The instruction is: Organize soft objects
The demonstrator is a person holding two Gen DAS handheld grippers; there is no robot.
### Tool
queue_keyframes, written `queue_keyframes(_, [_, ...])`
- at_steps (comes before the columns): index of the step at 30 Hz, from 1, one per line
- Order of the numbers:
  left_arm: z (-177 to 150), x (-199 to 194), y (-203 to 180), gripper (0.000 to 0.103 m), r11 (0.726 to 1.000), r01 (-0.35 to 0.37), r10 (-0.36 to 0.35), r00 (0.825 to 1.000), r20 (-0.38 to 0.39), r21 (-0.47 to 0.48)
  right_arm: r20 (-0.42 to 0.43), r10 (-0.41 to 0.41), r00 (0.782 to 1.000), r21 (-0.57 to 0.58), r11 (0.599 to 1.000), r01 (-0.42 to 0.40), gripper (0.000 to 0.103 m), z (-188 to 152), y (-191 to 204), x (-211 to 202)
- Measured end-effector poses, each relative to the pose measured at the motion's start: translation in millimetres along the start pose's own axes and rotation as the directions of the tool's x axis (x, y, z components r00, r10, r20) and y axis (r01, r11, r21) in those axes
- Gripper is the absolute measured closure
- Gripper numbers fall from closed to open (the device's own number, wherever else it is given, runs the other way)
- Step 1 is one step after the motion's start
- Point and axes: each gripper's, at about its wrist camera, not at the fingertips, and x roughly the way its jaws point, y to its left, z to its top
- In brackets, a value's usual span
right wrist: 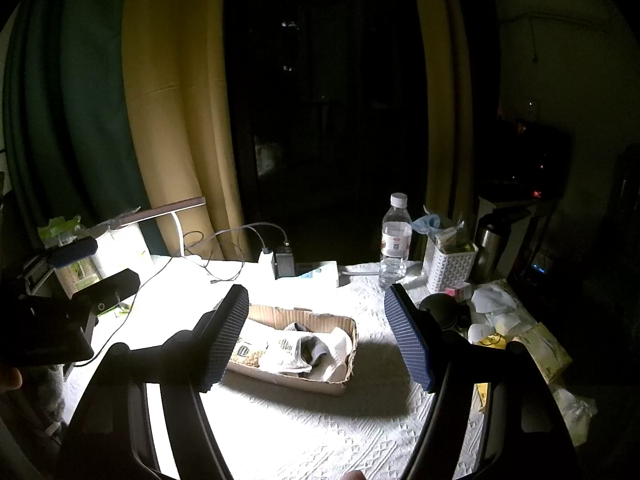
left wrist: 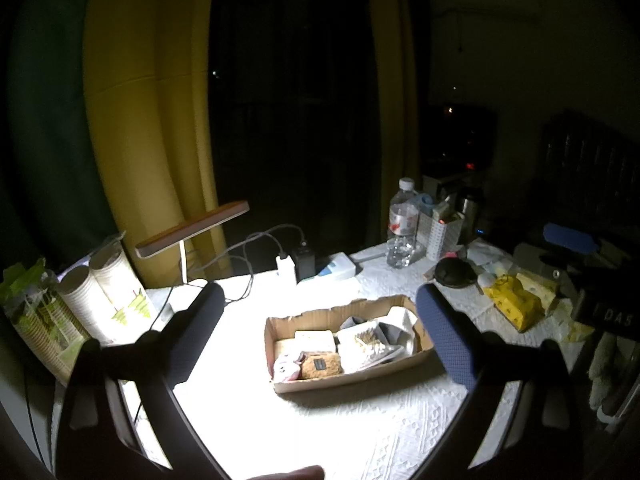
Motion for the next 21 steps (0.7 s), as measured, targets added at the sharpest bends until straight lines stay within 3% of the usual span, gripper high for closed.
queue_keyframes(21, [-0.2, 1.9, -1.6, 0.006, 1.0, 0.018, -0.018, 1.0, 0.008, 0.002, -0.001, -0.001, 1.0, 0.0, 1.0, 0.001, 0.03, 0.9, 1.3, 1.1])
